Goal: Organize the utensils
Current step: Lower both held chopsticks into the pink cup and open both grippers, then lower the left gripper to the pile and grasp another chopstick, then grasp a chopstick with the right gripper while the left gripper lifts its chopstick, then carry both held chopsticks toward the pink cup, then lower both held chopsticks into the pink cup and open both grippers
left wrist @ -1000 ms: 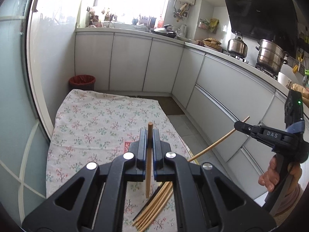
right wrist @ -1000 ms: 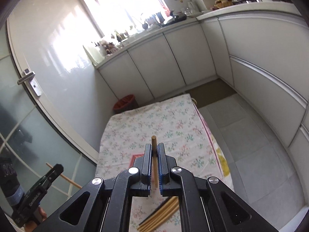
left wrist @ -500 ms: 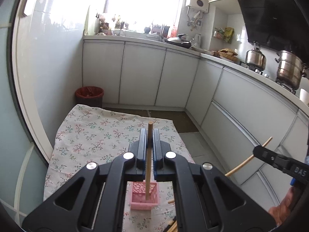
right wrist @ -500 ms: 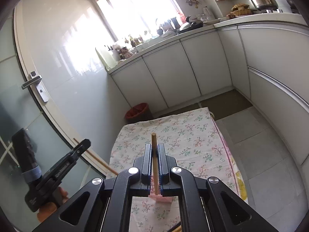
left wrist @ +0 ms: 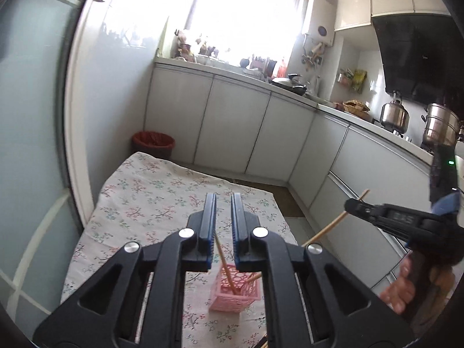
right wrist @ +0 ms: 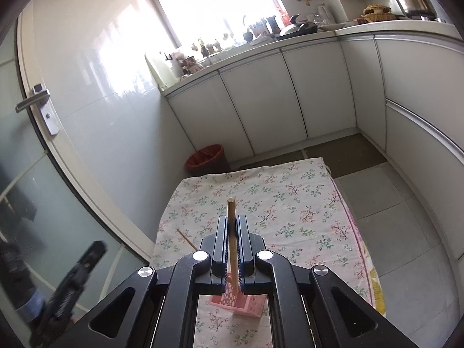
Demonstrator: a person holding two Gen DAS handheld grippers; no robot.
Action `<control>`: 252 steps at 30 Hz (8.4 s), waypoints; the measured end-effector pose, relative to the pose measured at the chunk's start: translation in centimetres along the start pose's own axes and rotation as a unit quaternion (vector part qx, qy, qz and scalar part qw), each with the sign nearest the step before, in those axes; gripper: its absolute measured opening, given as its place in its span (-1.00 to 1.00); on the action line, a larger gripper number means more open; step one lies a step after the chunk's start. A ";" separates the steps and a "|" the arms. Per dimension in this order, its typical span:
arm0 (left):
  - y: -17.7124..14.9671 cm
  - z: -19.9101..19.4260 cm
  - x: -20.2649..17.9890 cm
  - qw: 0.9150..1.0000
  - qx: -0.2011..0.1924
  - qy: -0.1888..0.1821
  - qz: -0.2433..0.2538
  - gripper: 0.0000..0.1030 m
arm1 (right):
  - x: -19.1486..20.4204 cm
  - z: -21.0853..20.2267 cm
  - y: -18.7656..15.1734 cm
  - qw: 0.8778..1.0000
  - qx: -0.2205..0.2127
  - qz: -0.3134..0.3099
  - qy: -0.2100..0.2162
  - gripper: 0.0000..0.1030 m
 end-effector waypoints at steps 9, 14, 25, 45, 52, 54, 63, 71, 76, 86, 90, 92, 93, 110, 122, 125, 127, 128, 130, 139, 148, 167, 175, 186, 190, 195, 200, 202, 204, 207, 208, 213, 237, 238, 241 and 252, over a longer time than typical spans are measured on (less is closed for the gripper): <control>-2.5 0.7 2.6 0.998 0.051 0.045 0.006 -0.74 | 2.3 5.9 -3.7 0.998 0.042 -0.033 -0.013 -0.86; -2.8 0.2 2.5 0.997 0.071 0.035 0.013 -0.51 | 2.2 4.5 -4.4 0.997 0.047 -0.033 -0.044 -0.26; -4.2 -1.4 -1.1 0.995 0.093 0.004 0.033 0.26 | -0.2 -3.4 -7.0 0.996 0.005 -0.023 -0.082 0.72; -12.6 1.5 -7.3 0.948 0.279 -0.033 0.149 0.72 | -13.6 -9.2 -17.8 0.983 0.083 0.121 -0.107 0.96; -17.6 3.8 -10.4 0.910 0.347 -0.031 0.225 0.72 | -20.5 -9.2 -21.5 0.959 0.104 0.239 -0.107 0.96; -19.3 4.8 -11.2 0.896 0.367 -0.033 0.246 0.72 | -21.4 -9.4 -21.5 0.957 0.102 0.253 -0.098 0.96; -23.3 11.1 -15.3 0.849 0.435 -0.052 0.295 0.72 | -23.9 -9.6 -21.8 0.944 0.100 0.302 -0.087 0.96; -24.8 16.4 -18.2 0.822 0.472 -0.052 0.315 0.62 | -25.0 -8.8 -22.4 0.932 0.119 0.335 -0.073 0.96; -25.2 18.8 -18.7 0.804 0.503 -0.053 0.312 -0.10 | -24.7 -8.6 -22.5 0.934 0.125 0.326 -0.072 0.96; -26.0 19.8 -19.2 0.800 0.498 -0.050 0.331 -0.53 | -25.0 -8.4 -22.6 0.932 0.133 0.326 -0.080 0.96; -26.2 20.3 -19.4 0.804 0.491 -0.053 0.333 -0.71 | -24.8 -8.5 -22.3 0.937 0.132 0.312 -0.092 0.96; -26.2 19.9 -19.1 0.809 0.481 -0.052 0.335 -0.78 | -24.6 -8.3 -22.3 0.938 0.134 0.306 -0.094 0.96; -25.9 19.4 -18.9 0.817 0.468 -0.053 0.333 -0.78 | -24.7 -8.2 -22.3 0.938 0.136 0.305 -0.094 0.96; -14.6 3.2 -5.6 0.935 0.273 -0.091 0.208 -0.82 | -16.3 3.3 -22.8 0.897 0.315 0.254 -0.179 0.03; -11.5 -0.1 -0.1 0.962 0.204 -0.119 0.135 -0.82 | -14.1 6.9 -23.5 0.866 0.350 0.260 -0.243 -0.31; -11.2 -0.3 0.6 0.964 0.201 -0.123 0.126 -0.82 | -13.8 7.5 -23.6 0.862 0.352 0.252 -0.264 -0.38; -11.2 -0.4 1.0 0.965 0.198 -0.123 0.120 -0.82 | -13.6 7.7 -23.6 0.861 0.354 0.234 -0.278 -0.52; -11.1 -0.4 1.2 0.966 0.196 -0.123 0.116 -0.82 | -13.4 7.9 -23.6 0.862 0.355 0.223 -0.285 -0.56; -11.1 -0.6 1.5 0.967 0.195 -0.123 0.107 -0.82 | -13.2 8.1 -23.6 0.861 0.355 0.207 -0.298 -0.63; -10.9 -0.7 1.9 0.971 0.189 -0.115 0.091 -0.82 | -10.0 8.8 -24.2 0.885 0.315 0.219 -0.265 -0.89; -10.3 -2.1 0.9 0.975 0.170 -0.105 0.095 -0.82 | -8.5 2.6 -21.2 0.939 0.219 0.190 -0.188 -0.90; -22.2 16.0 4.8 0.873 0.477 0.094 0.036 -0.47 | -14.6 -0.9 -19.0 0.948 0.190 0.229 -0.112 -0.90; -22.5 16.0 3.8 0.887 0.437 0.118 0.094 -0.84 | -15.6 -0.5 -17.3 0.953 0.174 0.231 -0.095 -0.90; -18.8 6.7 4.9 0.945 0.316 0.053 0.062 -0.85 | -12.4 -4.5 -14.1 0.975 0.116 0.176 -0.075 -0.89; -16.1 2.6 3.7 0.964 0.258 0.030 0.061 -0.85 | -10.5 -6.4 -13.4 0.983 0.092 0.140 -0.077 -0.89; -12.9 -0.2 1.7 0.977 0.199 0.012 0.074 -0.85 | -8.4 -8.4 -12.9 0.989 0.076 0.108 -0.069 -0.89; -10.2 -2.4 0.8 0.985 0.156 -0.005 0.066 -0.85 | -7.3 -9.6 -12.1 0.991 0.067 0.092 -0.074 -0.89; -9.1 -3.2 0.3 0.988 0.136 -0.009 0.067 -0.85 | -7.1 -10.0 -11.7 0.991 0.063 0.091 -0.074 -0.89; -8.2 -3.8 0.0 0.990 0.125 -0.015 0.066 -0.85 | -6.9 -10.4 -11.2 0.991 0.060 0.093 -0.071 -0.89; -7.1 -4.2 -0.6 0.991 0.113 -0.018 0.068 -0.85 | -6.7 -10.6 -10.6 0.992 0.056 0.091 -0.069 -0.89; -6.7 -4.2 -0.8 0.992 0.110 -0.020 0.067 -0.85 | -6.6 -10.7 -10.4 0.992 0.056 0.090 -0.067 -0.89; -4.8 -4.1 -1.7 0.993 0.097 -0.025 0.070 -0.85 | -6.1 -11.4 -8.6 0.994 0.044 0.087 -0.056 -0.89; 4.8 2.9 -6.1 0.996 0.020 -0.024 0.080 -0.85 | -1.4 -10.2 0.8 0.999 -0.009 0.050 0.000 -0.89; 4.3 3.7 -5.9 0.996 0.025 -0.022 0.077 -0.85 | -1.5 -9.7 0.9 0.999 -0.008 0.051 0.000 -0.89; 2.0 6.2 -5.3 0.995 0.063 -0.019 0.075 -0.85 | -1.5 -8.2 1.1 0.998 -0.002 0.057 0.003 -0.89; 2.0 0.9 -0.4 0.999 0.016 -0.028 -0.008 -0.62 | -0.3 -3.3 2.9 0.999 -0.004 0.050 0.004 -0.89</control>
Point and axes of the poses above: each gripper's, at about its wrist camera, not at the fingertips, and z roughly the way its jaws point, x to its left, y to its top, the point moved 4 cm from there along z, roughly the way its jaws point, and after that the axes turned 3 degrees about y, right-handed, at the moved point
